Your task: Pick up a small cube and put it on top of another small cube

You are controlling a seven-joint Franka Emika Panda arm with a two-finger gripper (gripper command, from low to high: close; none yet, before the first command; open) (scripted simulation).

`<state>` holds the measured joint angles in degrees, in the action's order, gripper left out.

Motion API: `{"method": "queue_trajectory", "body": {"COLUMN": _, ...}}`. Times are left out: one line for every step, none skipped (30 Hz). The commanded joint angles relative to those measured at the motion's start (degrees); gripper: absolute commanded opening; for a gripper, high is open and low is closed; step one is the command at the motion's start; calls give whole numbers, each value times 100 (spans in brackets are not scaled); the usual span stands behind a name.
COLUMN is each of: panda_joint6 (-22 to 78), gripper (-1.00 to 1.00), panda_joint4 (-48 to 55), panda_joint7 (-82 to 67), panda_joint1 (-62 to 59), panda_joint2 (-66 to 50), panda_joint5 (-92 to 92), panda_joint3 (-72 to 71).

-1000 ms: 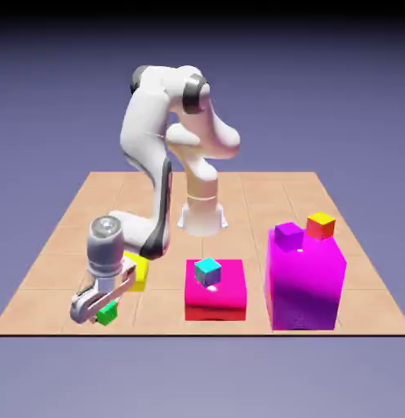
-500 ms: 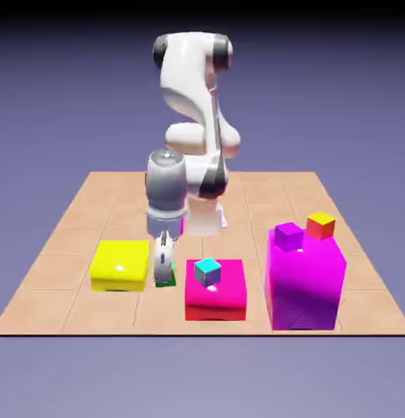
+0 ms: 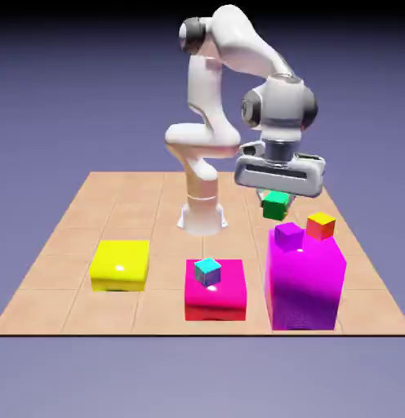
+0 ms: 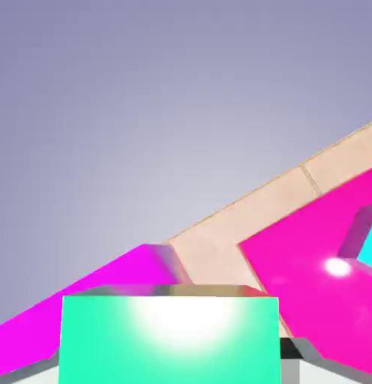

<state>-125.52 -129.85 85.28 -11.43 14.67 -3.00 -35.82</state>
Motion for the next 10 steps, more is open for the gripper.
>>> {"method": "queue_trajectory", "body": {"panda_joint6": 39, "gripper": -100, "panda_joint4": -9, "panda_joint7": -102, "panda_joint1": 7, "panda_joint2": 64, "panda_joint5": -6, "panda_joint3": -73}}
{"method": "queue_trajectory", "body": {"panda_joint6": 39, "gripper": -100, "panda_joint4": -9, "panda_joint7": -102, "panda_joint1": 7, "panda_joint2": 64, "panda_joint5": -6, "panda_joint3": -73}}
{"method": "queue_trajectory", "body": {"panda_joint6": -210, "gripper": -100, "panda_joint4": -123, "panda_joint7": -3, "panda_joint1": -12, "panda_joint2": -101, "panda_joint5": 119, "panda_joint3": -108}}
{"method": "queue_trajectory", "body": {"panda_joint6": -459, "gripper": -100, "panda_joint4": -238, "panda_joint7": 95, "panda_joint1": -31, "panda_joint2": -266, "panda_joint5": 244, "panda_joint3": -143}}
{"method": "queue_trajectory", "body": {"panda_joint6": -708, "gripper": -100, "panda_joint4": -353, "panda_joint7": 194, "panda_joint1": -50, "panda_joint2": -431, "panda_joint5": 369, "panda_joint3": -177}}
{"method": "queue_trajectory", "body": {"panda_joint6": -957, "gripper": -100, "panda_joint4": -467, "panda_joint7": 293, "panda_joint1": -69, "panda_joint2": -596, "panda_joint5": 494, "panda_joint3": -212}}
{"method": "queue_trajectory", "body": {"panda_joint6": -1005, "gripper": -100, "panda_joint4": -489, "panda_joint7": 312, "panda_joint1": -72, "panda_joint2": -627, "panda_joint5": 518, "panda_joint3": -219}}
{"method": "queue_trajectory", "body": {"panda_joint6": -1005, "gripper": 100, "panda_joint4": -490, "panda_joint7": 312, "panda_joint1": -72, "panda_joint2": -627, "panda_joint5": 518, "panda_joint3": -219}}
{"method": "queue_trajectory", "body": {"panda_joint6": -1005, "gripper": 100, "panda_joint4": -490, "panda_joint7": 312, "panda_joint1": -72, "panda_joint2": -627, "panda_joint5": 518, "panda_joint3": -219}}
{"method": "queue_trajectory", "body": {"panda_joint6": -756, "gripper": 100, "panda_joint4": -375, "panda_joint7": 213, "panda_joint1": -53, "panda_joint2": -463, "panda_joint5": 393, "panda_joint3": -184}}
